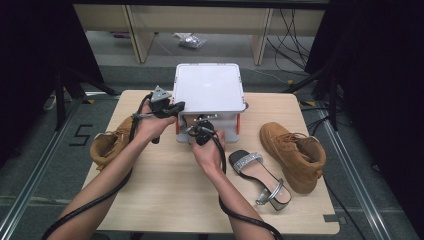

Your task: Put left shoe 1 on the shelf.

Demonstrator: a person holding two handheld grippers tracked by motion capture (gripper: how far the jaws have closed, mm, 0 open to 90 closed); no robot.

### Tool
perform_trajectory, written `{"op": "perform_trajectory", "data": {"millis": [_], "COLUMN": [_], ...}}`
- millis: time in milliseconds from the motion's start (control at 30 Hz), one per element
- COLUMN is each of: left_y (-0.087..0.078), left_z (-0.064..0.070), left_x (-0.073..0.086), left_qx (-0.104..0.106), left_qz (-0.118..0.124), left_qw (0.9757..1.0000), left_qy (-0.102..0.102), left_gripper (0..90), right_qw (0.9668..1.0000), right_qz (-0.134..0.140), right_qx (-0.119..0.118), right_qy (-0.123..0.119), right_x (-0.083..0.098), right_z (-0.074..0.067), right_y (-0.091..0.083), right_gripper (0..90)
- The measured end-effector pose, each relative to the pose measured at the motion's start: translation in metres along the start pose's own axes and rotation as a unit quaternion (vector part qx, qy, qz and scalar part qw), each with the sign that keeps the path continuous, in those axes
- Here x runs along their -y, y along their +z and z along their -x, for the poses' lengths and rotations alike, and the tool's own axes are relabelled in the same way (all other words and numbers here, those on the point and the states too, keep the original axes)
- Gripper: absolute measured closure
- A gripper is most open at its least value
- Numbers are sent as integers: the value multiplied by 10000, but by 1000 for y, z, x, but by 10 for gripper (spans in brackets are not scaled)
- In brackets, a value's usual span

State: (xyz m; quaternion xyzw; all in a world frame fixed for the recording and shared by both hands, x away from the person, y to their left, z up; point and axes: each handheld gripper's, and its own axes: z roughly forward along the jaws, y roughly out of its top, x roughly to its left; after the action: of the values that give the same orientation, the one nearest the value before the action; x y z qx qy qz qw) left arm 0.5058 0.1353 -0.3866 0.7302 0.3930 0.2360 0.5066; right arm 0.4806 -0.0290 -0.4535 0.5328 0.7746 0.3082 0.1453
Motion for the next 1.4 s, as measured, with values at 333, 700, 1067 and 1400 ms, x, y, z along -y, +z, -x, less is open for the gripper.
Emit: {"op": "perform_trajectory", "data": {"millis": [333, 700, 1067, 1400], "left_y": [0, 0, 0, 0], "left_z": [0, 0, 0, 0], "left_x": [0, 0, 0, 0], "left_qx": [7, 8, 6, 11], "left_qz": [4, 7, -2, -10], "left_qw": [10000, 10000, 10000, 10000], "left_qy": [-3, -1, 13, 24], "left_gripper": [895, 896, 896, 896], "right_qw": [10000, 9998, 9999, 9998], "right_qz": [95, 162, 82, 170], "right_qx": [23, 83, 47, -24], "right_qy": [19, -35, -103, -141], "right_x": [-3, -6, -2, -3], "right_z": [-2, -3, -4, -13], "right_y": [7, 13, 18, 23], "right_gripper": [900, 900, 900, 900]}}
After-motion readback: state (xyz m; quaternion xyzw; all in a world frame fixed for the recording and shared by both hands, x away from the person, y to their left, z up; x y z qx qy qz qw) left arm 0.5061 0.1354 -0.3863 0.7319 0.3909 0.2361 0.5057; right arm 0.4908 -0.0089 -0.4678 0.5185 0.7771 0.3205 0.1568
